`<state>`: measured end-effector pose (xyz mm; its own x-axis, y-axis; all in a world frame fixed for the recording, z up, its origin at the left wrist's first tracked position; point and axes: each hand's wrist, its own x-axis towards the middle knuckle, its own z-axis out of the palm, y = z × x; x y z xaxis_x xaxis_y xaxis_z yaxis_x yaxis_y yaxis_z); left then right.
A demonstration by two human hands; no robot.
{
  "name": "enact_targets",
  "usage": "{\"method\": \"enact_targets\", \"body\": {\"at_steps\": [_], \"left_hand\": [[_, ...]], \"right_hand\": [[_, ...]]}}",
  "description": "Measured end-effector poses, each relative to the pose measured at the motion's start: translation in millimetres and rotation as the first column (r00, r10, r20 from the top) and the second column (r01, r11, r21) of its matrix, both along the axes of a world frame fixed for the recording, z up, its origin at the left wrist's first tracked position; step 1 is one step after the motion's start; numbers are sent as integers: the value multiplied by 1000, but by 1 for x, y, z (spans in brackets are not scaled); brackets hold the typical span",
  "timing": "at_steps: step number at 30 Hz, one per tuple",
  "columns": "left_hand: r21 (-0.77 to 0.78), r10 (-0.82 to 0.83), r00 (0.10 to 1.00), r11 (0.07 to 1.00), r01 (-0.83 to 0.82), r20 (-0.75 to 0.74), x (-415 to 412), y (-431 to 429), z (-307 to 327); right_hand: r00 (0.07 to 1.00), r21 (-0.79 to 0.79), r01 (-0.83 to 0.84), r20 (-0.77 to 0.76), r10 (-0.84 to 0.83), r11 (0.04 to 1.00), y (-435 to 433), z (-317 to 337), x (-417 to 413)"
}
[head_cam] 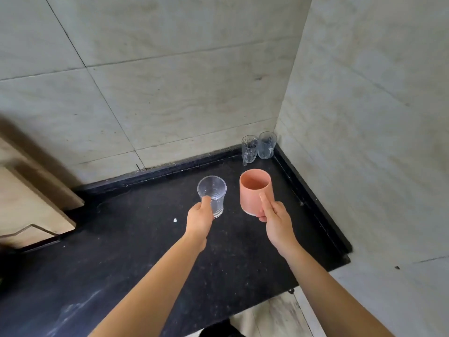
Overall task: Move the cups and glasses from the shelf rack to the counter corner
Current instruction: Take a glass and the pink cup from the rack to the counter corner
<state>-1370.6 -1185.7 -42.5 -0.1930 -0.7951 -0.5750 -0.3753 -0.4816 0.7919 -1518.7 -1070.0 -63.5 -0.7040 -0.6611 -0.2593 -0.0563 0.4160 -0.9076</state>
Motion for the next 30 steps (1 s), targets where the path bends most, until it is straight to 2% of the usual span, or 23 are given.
{"method": "enact_targets", "body": {"at_steps": [7,15,23,30], "left_hand": [[40,5,999,999,-7,44,-36,-72,-49],[73,128,989,988,-134,80,-82,-124,-106],[22,226,973,974,-227,58,-120,-149,-130],[-6,198,979,980,-198,49,-144,-159,-139]], "right_hand": [[993,55,-19,121,13,998,-84,-50,-32],[976,-48,-49,208,58,998,-172,-120,-63],[975,-107,-81,196,101,991,-215,-159,-84],[983,-76,-65,165,77,995,-226,-166,-107]]}}
